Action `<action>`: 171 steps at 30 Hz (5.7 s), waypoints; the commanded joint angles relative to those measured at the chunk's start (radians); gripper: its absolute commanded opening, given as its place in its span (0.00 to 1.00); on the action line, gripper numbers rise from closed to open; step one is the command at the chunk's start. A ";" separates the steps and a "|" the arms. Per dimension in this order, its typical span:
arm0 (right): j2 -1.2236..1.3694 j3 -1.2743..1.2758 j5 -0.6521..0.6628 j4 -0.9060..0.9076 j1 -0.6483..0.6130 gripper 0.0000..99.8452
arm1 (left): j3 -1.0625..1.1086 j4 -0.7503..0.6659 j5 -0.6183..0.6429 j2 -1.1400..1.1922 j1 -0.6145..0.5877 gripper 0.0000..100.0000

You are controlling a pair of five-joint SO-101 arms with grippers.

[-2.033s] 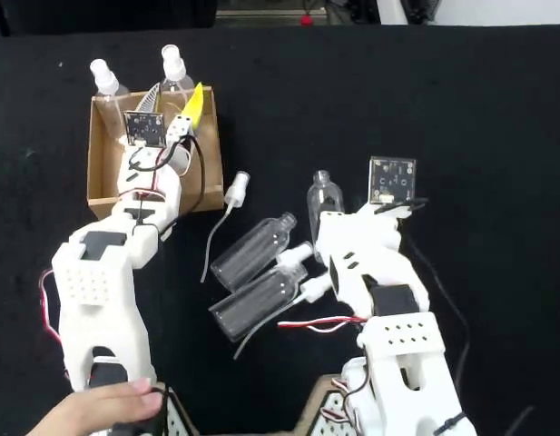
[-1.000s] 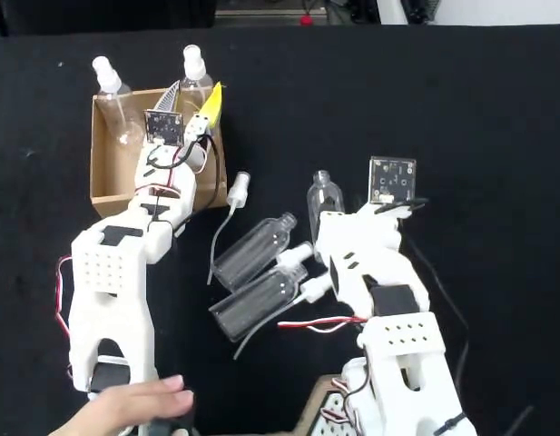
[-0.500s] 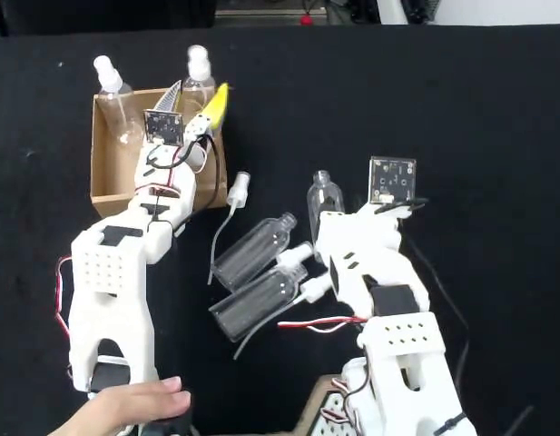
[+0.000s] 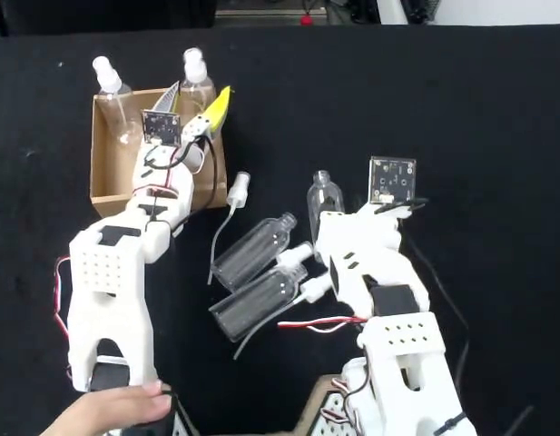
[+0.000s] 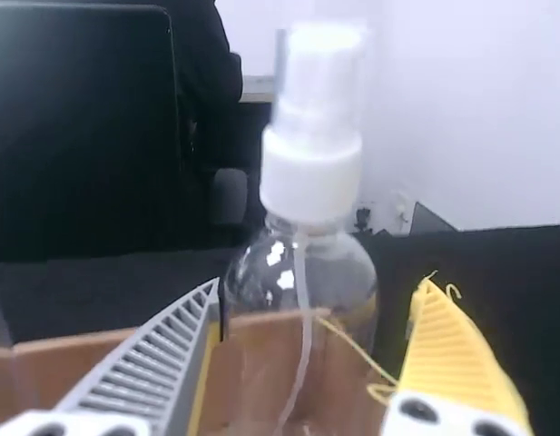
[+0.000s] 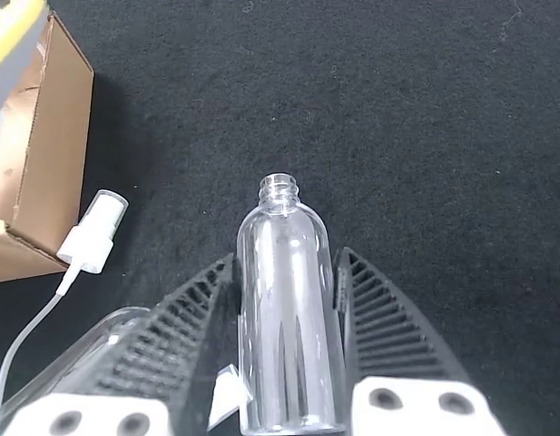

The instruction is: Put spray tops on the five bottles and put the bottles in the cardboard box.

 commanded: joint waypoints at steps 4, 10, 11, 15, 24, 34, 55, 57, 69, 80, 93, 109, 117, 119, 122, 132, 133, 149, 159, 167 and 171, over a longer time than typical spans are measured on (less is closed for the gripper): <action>-0.013 -0.012 0.009 -0.026 0.017 0.17 | 0.071 -0.032 0.002 -0.109 -0.022 0.31; -0.013 -0.012 0.009 -0.025 0.017 0.17 | 0.087 -0.026 0.002 -0.170 -0.024 0.31; -0.013 -0.012 0.009 -0.025 0.017 0.17 | 0.099 -0.026 0.002 -0.176 -0.024 0.31; -0.013 -0.012 0.009 -0.025 0.017 0.17 | 0.153 -0.026 0.000 -0.227 -0.022 0.31; -0.013 -0.010 0.009 -0.028 0.017 0.17 | 0.378 -0.026 -0.002 -0.407 -0.045 0.31; -0.013 -0.007 0.008 -0.029 0.018 0.17 | 0.697 0.069 -0.008 -0.773 -0.047 0.31; -0.013 -0.013 0.003 -0.029 0.095 0.17 | 0.829 1.257 -0.195 -1.487 -0.050 0.31; -0.013 -0.013 0.003 -0.031 0.097 0.17 | 0.846 1.263 -0.245 -1.496 -0.008 0.31; -0.007 -0.036 0.002 -0.031 0.157 0.17 | 0.346 1.923 -0.245 -1.287 0.220 0.31; -0.008 -0.036 0.002 -0.031 0.160 0.17 | 0.165 1.863 -0.253 -0.908 0.407 0.31; -0.013 -0.036 0.002 -0.031 0.160 0.17 | 0.015 1.854 -0.255 -0.660 0.397 0.31; -0.013 -0.036 0.002 -0.031 0.158 0.17 | 0.015 1.857 -0.247 -0.646 0.398 0.31; -0.013 -0.036 0.002 -0.031 0.155 0.17 | -0.087 1.973 -0.245 -0.612 0.397 0.31; -0.013 -0.036 0.002 -0.031 0.155 0.17 | -0.171 2.050 -0.224 -0.566 0.397 0.31; -0.013 -0.036 0.002 -0.031 0.155 0.17 | -0.274 2.110 -0.196 -0.496 0.398 0.31; -0.013 -0.035 0.002 -0.031 0.157 0.17 | -0.314 2.079 -0.198 -0.377 0.398 0.31; -0.013 -0.035 0.002 -0.031 0.157 0.17 | -0.314 2.078 -0.198 -0.376 0.397 0.31; -0.013 -0.035 0.002 -0.031 0.153 0.17 | -0.400 2.219 -0.198 -0.394 0.415 0.12; -0.013 -0.035 0.002 -0.025 0.150 0.17 | -0.456 2.506 -0.259 -0.629 0.363 0.11; -0.013 -0.030 0.006 -0.021 0.081 0.17 | -0.243 2.509 -0.318 -0.888 0.223 0.11; -0.008 -0.031 0.006 0.011 0.017 0.17 | -0.120 2.490 -0.316 -1.037 0.159 0.12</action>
